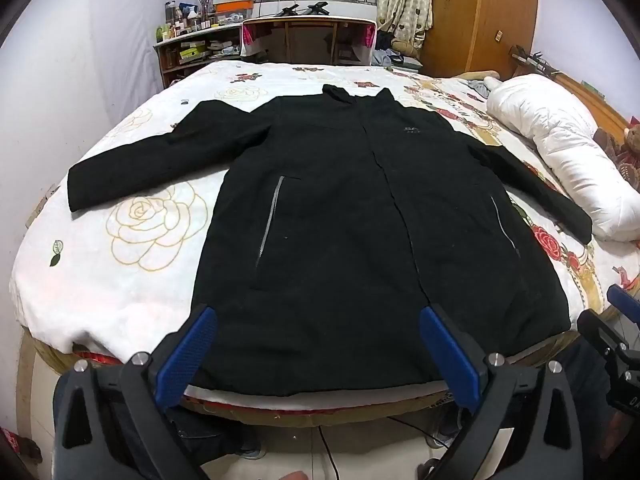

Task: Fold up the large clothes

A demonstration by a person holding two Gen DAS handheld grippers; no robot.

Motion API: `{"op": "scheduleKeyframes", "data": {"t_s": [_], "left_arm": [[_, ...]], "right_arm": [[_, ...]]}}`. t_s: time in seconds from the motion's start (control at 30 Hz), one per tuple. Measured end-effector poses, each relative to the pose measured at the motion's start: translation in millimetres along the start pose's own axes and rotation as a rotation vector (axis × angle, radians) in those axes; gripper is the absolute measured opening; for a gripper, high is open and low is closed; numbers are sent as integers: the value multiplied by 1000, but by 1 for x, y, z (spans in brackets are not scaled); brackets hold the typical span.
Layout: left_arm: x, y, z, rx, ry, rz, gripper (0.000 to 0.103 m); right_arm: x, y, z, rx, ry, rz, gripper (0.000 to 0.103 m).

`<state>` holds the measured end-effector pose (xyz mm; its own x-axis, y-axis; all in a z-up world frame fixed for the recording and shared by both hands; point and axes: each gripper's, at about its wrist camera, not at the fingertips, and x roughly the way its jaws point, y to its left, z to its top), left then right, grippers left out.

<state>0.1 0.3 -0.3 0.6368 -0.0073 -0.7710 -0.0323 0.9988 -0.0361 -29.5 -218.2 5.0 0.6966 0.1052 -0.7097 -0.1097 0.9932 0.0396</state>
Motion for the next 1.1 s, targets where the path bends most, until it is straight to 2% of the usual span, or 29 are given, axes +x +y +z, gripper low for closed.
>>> {"op": "scheduleKeyframes", "data": {"t_s": [1.1], "left_arm": [[10, 6, -2, 11, 16, 2, 103]], "right_arm": [[8, -2, 0, -6, 17, 5, 97]]}}
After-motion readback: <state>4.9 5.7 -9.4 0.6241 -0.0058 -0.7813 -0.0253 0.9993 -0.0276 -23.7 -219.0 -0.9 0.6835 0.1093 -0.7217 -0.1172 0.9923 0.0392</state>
